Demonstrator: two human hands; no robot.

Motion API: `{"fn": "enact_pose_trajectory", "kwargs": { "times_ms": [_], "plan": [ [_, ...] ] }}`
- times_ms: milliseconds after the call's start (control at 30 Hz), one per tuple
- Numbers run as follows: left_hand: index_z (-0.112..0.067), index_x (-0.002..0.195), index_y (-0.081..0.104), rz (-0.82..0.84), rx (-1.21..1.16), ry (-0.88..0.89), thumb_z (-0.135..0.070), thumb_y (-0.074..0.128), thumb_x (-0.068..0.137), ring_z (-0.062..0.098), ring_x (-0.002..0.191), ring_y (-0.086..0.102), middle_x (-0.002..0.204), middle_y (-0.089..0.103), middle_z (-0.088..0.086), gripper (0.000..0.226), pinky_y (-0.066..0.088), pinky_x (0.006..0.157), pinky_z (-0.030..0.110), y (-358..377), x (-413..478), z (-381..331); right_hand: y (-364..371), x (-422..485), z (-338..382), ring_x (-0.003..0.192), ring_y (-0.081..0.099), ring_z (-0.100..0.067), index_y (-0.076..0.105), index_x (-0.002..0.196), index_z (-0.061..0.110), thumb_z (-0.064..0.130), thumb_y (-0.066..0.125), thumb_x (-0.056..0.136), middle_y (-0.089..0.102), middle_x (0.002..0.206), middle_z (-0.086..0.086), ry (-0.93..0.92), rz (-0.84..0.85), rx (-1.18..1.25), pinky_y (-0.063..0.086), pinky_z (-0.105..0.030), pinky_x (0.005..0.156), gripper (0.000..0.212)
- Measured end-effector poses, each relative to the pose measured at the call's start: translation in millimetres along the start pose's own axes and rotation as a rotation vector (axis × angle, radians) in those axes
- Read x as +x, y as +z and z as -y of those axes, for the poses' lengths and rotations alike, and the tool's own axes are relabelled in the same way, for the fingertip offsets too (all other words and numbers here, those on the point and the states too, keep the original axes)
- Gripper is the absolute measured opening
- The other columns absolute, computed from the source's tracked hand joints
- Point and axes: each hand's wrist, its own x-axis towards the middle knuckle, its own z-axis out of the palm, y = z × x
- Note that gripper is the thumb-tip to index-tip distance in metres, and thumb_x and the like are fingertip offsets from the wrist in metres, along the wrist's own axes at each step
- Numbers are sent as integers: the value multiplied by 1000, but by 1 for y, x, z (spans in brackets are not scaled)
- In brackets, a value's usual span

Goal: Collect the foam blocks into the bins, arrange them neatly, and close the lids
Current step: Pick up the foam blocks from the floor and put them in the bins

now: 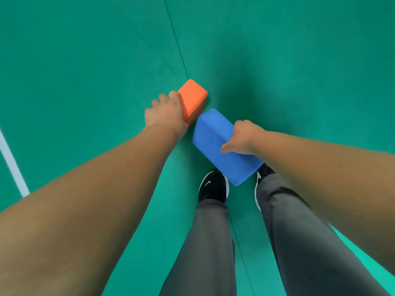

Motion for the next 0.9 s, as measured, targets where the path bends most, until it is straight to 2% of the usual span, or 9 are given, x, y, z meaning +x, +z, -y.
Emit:
{"fn": "enact_pose_trajectory", "kwargs": {
  "times_ms": [100,267,333,433,500,567,633,733,900],
  "plan": [
    [-16,122,40,-6,42,85,-51,73,82,35,112,59,122,55,13,63,49,82,45,-9,-37,-14,-5,-34,-24,101,56,-31,44,135,13,61,77,71,49,126,-9,89,-54,90,52,-44,84,87],
    [-15,122,36,29,67,189,-57,70,82,34,111,61,119,55,11,68,48,78,44,-18,-95,-44,9,-90,-67,115,56,-38,43,136,10,51,78,74,46,132,-14,197,-157,183,46,-41,78,83],
    [-14,134,30,29,90,228,-63,63,85,35,109,61,118,55,12,77,44,75,43,-18,-111,-59,24,-105,-81,120,53,-39,42,137,9,49,79,74,45,134,-15,229,-181,217,47,-42,82,83],
    [-14,155,14,102,154,285,-53,66,85,37,116,58,127,52,13,96,49,83,47,-15,-128,-83,53,-126,-104,123,51,-39,41,137,8,49,80,73,48,136,-16,264,-185,315,48,-45,92,86],
    [-16,148,25,114,201,309,-53,66,83,38,115,58,125,53,12,84,48,83,47,-11,-140,-101,74,-139,-122,117,54,-38,44,131,9,51,80,71,55,129,-14,273,-182,405,48,-42,84,81],
    [-17,132,35,136,224,318,-53,66,82,39,114,58,122,53,12,69,47,83,47,-4,-156,-126,96,-154,-145,101,55,-35,47,119,12,53,79,71,60,118,-10,277,-182,509,44,-38,73,71],
    [-17,125,37,175,231,334,-55,69,80,39,115,58,122,53,12,67,48,84,47,4,-178,-158,120,-171,-176,94,54,-33,44,110,15,54,77,71,62,112,-7,303,-194,593,42,-36,69,65],
    [-17,127,37,201,251,394,-57,71,79,39,117,59,126,52,12,71,47,83,46,20,-217,-217,157,-200,-235,100,58,-34,43,109,16,53,77,72,64,112,-8,386,-246,669,41,-36,69,63],
    [-17,125,36,194,339,547,-59,73,78,39,115,60,127,52,12,73,48,82,47,49,-291,-330,213,-257,-350,110,63,-36,49,123,14,58,77,71,66,117,-10,522,-330,791,43,-37,72,73]
  ]
}}
